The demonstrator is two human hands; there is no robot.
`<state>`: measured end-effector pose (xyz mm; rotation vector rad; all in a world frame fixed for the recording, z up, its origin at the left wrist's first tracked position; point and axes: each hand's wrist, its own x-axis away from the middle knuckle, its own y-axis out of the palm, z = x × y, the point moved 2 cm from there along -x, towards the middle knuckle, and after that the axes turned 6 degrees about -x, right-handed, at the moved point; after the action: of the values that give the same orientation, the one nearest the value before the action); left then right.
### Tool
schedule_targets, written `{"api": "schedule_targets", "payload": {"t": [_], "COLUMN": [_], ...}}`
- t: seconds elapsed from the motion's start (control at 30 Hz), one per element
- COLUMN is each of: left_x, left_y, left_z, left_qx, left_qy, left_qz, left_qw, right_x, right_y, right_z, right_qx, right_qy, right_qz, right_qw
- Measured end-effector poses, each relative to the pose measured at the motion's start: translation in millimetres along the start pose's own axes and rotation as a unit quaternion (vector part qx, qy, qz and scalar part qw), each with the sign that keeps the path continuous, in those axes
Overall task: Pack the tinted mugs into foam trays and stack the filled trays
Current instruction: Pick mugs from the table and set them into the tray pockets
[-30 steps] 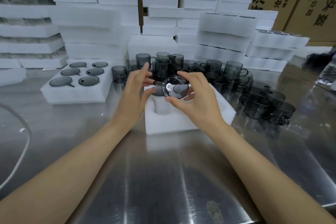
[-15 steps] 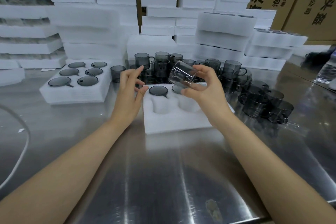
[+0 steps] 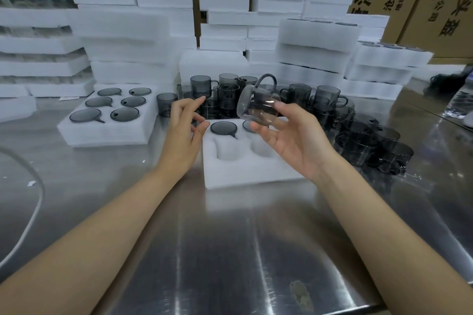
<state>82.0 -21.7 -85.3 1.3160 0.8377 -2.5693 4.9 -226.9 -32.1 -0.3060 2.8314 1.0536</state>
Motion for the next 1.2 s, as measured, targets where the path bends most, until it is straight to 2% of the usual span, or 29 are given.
{"api": "schedule_targets", "payload": {"t": [0.07, 0.2, 0.27, 0.33, 0.43, 0.6, 0.83, 0.93, 1.1, 1.2], "left_x": [0, 1, 0, -1, -1, -1, 0, 1, 0, 0], "left_y": [0, 0, 0, 0, 0, 0, 0, 1, 0, 1], "left_z": [0, 1, 1, 1, 1, -1, 1, 0, 1, 0], "left_qx": [-0.001, -0.002, -0.005, -0.008, -0.014, 0.005, 0.03, 0.027, 0.016, 0.029], "left_qy": [0.001, -0.003, -0.006, -0.009, -0.01, -0.024, -0.031, -0.036, -0.026, -0.036], "left_qz": [-0.003, -0.006, -0.007, -0.008, -0.012, -0.032, -0.056, -0.066, -0.07, -0.072], "left_qw": [1.0, 1.0, 1.0, 1.0, 1.0, 0.999, 0.997, 0.997, 0.997, 0.996], "right_x": [-1, -3, -4, -6, -7, -4, -1, -1, 2, 2], "right_y": [2, 2, 2, 0, 4, 16, 16, 17, 20, 19], "right_z": [1, 2, 4, 7, 10, 20, 27, 27, 26, 26], "right_qx": [-0.024, -0.07, -0.026, 0.072, 0.223, 0.386, 0.413, 0.475, 0.526, 0.543], "right_qy": [0.005, -0.005, -0.016, -0.069, -0.173, -0.265, -0.267, -0.295, -0.314, -0.293], "right_qz": [-0.024, 0.007, 0.021, 0.047, 0.083, 0.008, -0.05, -0.045, -0.067, -0.064], "right_qw": [0.999, 0.997, 0.999, 0.994, 0.956, 0.883, 0.869, 0.828, 0.787, 0.784]}}
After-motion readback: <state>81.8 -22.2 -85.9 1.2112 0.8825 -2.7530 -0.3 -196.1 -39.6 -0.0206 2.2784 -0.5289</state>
